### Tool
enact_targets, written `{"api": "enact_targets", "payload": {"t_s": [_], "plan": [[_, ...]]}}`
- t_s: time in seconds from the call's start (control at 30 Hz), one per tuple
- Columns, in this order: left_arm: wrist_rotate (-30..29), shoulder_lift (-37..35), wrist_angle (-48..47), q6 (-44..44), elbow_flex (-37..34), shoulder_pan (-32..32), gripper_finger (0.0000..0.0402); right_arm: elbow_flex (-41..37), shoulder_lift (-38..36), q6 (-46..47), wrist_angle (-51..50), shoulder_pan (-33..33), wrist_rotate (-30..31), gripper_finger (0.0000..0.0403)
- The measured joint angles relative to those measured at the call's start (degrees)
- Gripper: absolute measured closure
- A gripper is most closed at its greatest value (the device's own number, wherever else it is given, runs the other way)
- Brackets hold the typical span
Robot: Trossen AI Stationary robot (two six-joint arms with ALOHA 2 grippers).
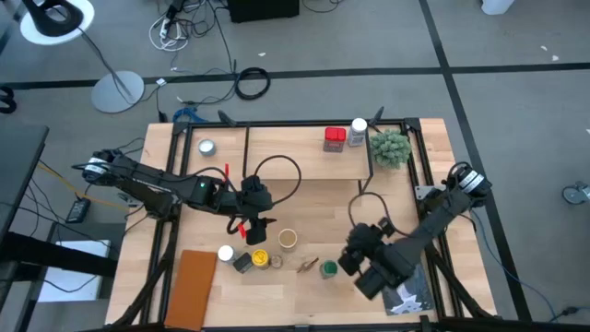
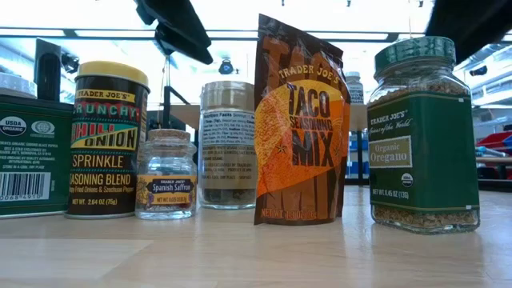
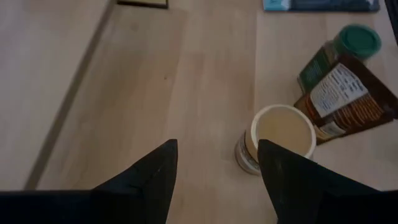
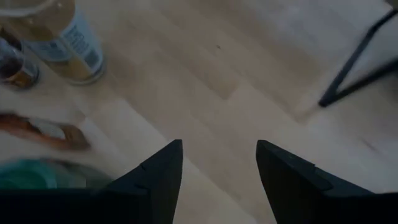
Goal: Shelf spices
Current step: Put the brown seasoning bottle on the shelf
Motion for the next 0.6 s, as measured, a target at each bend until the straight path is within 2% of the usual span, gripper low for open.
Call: {"api": "enact_targets", "payload": {"t_s": [0.23, 0.33, 0.47, 0.53, 0.6], "plan": [[1.5, 2.1, -0.7, 3.8, 0.0, 0.1, 0.0176, 0.0, -0.3, -27.9, 16.6, -8.6, -0.3, 0.0256], [3.6, 3.1, -0.9, 4.3, 0.0, 0.1, 0.0193, 0.0, -0.9, -38.9, 26.1, -12.6, -3.5, 0.0291], [4.0, 5.0, -2.9, 5.5, -0.1, 0.1, 0.0259, 0.0, -1.0, -49.6, 38.7, -17.5, -13.5, 0.0351], [3.9, 5.8, -2.7, 5.6, -0.1, 0.1, 0.0312, 0.0, -1.0, -51.8, 42.2, -19.1, -18.3, 0.0384], [3.7, 6.2, -2.3, 6.1, -0.1, 0.1, 0.0371, 0.0, -1.0, -53.2, 43.2, -20.0, -21.2, 0.0396]]}}
